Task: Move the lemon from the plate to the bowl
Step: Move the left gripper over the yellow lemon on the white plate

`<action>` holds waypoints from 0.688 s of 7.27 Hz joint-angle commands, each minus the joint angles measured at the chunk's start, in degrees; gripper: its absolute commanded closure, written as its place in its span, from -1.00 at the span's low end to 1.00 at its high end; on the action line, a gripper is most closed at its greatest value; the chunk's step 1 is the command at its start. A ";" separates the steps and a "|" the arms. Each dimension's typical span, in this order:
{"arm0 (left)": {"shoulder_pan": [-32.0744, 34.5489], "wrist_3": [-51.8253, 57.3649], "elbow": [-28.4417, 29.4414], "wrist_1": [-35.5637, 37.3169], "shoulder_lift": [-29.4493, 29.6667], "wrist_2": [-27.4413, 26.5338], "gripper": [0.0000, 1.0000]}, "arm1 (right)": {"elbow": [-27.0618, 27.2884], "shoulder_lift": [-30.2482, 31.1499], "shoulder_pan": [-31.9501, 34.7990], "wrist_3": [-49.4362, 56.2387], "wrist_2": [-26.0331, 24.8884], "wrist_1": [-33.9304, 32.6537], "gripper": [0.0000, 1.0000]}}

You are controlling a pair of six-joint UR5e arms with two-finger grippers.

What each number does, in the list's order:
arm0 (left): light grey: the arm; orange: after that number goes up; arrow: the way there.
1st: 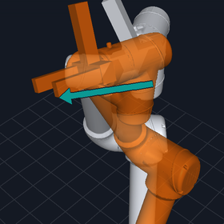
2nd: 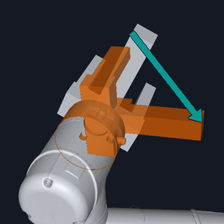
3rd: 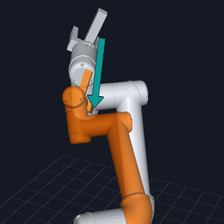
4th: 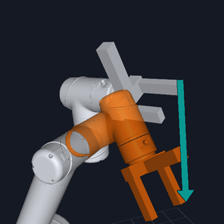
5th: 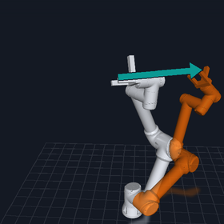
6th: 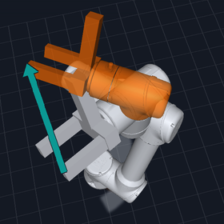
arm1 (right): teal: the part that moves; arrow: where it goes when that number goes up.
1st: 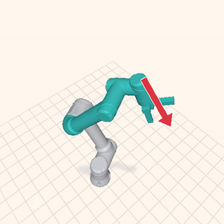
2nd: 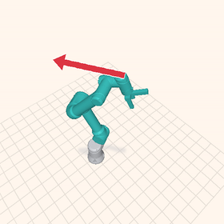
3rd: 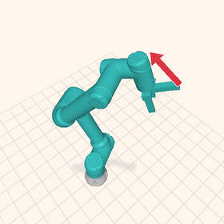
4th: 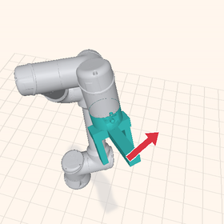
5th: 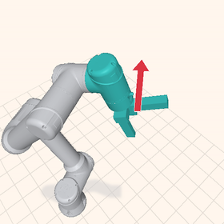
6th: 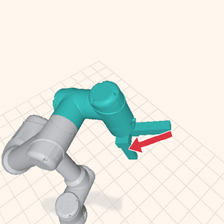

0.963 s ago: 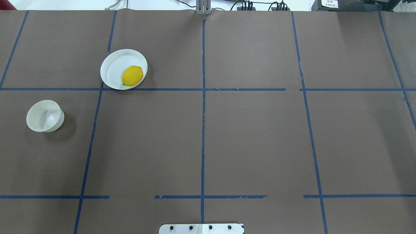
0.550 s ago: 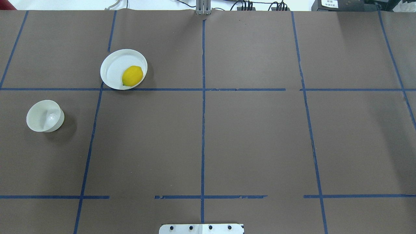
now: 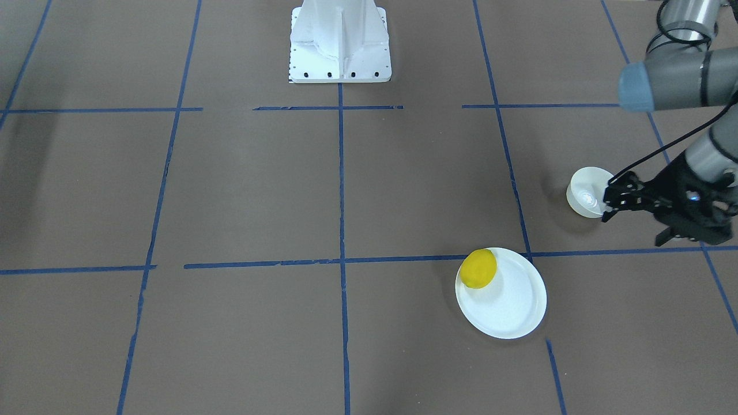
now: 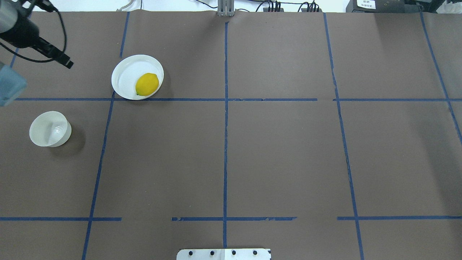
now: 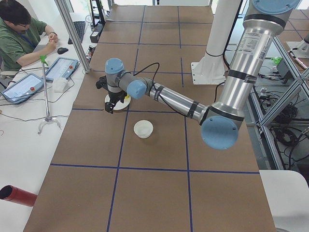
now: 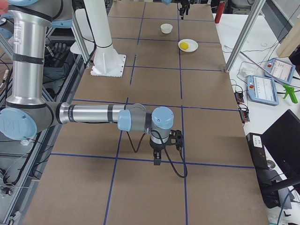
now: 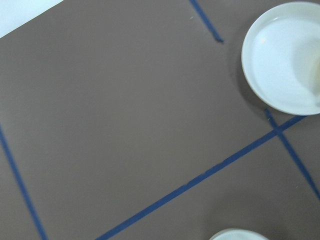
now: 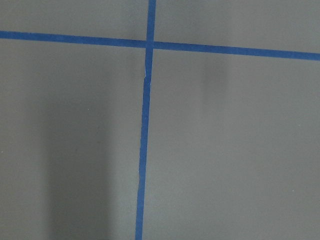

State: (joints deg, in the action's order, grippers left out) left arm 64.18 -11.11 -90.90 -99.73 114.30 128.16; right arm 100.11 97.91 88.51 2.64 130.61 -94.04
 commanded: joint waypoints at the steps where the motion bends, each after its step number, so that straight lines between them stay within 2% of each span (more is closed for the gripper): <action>1: -7.11 -9.93 5.28 -0.46 7.14 -5.42 -1.00 | 0.00 0.00 0.00 0.00 0.00 0.00 -1.00; 3: -11.51 -17.50 7.56 -1.33 10.58 -6.43 -1.00 | 0.00 0.00 0.00 0.00 0.00 0.00 -1.00; 5: -13.81 -22.88 13.36 -10.27 11.47 -8.96 -1.00 | 0.00 0.00 0.00 0.00 0.00 0.00 -1.00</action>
State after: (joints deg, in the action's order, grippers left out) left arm 51.98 -31.07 -80.49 -105.47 125.22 121.05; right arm 100.11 97.91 88.51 2.64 130.61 -94.04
